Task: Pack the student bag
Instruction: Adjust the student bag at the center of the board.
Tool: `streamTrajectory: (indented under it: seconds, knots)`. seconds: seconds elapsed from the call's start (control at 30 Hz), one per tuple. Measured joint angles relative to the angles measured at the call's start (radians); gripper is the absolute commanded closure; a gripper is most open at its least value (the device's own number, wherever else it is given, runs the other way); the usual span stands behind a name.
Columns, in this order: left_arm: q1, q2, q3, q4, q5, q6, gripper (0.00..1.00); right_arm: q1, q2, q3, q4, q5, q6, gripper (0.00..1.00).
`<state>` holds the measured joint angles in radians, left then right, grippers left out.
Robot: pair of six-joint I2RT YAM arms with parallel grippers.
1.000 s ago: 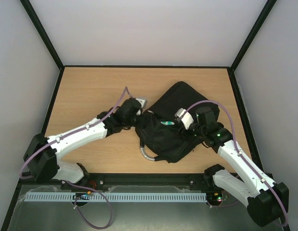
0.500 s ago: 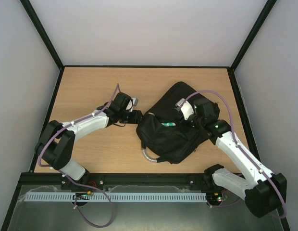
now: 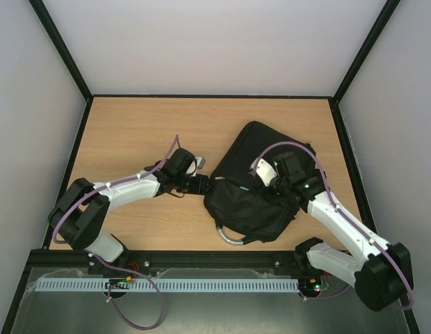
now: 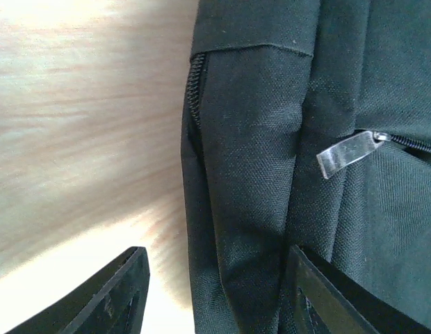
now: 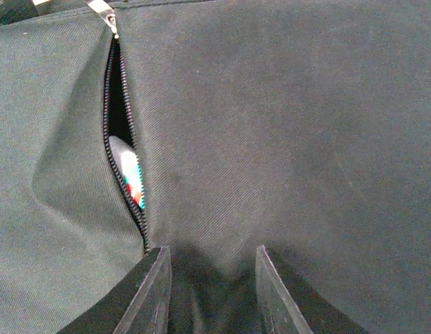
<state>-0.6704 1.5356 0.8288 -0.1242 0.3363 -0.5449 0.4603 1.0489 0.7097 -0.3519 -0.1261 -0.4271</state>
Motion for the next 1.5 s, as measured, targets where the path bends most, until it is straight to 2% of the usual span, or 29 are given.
streamTrajectory:
  seconds: [0.13, 0.4, 0.57, 0.73, 0.8, 0.93, 1.07, 1.2, 1.3, 1.5]
  knots:
    - [-0.051, -0.01, -0.024, 0.011, -0.011, -0.026, 0.43, 0.004, -0.072, -0.051, -0.024, 0.031, -0.035, 0.67]
    - [-0.15, -0.043, -0.06, 0.025, -0.086, -0.087, 0.44, 0.005, 0.019, -0.064, -0.01, 0.089, -0.06, 0.69]
    - [-0.175, -0.114, -0.053, -0.039, -0.138, -0.095, 0.4, 0.004, -0.035, 0.0, -0.126, 0.077, -0.052, 0.58]
    - [-0.166, -0.18, 0.062, -0.156, -0.201, -0.066, 0.37, -0.021, -0.122, 0.091, -0.251, 0.081, -0.025, 0.53]
    - [-0.14, -0.176, 0.121, -0.173, -0.214, -0.047, 0.37, -0.04, -0.127, 0.112, -0.279, 0.094, -0.013, 0.46]
    - [-0.048, -0.114, 0.199, -0.172, -0.193, -0.018, 0.37, -0.08, -0.12, 0.111, -0.312, 0.15, 0.014, 0.25]
    - [0.016, 0.021, 0.247, -0.148, -0.125, -0.003, 0.41, -0.123, -0.119, 0.089, -0.319, 0.241, 0.023, 0.12]
    - [0.019, 0.156, 0.285, -0.12, -0.061, 0.005, 0.45, -0.172, -0.111, 0.063, -0.321, 0.33, 0.021, 0.05]
    - [0.017, 0.208, 0.283, -0.109, -0.024, 0.007, 0.47, -0.214, -0.092, 0.054, -0.32, 0.372, 0.011, 0.1]
    - [-0.003, 0.21, 0.235, -0.055, 0.004, 0.003, 0.47, -0.224, 0.006, 0.012, -0.245, 0.382, -0.034, 0.19]
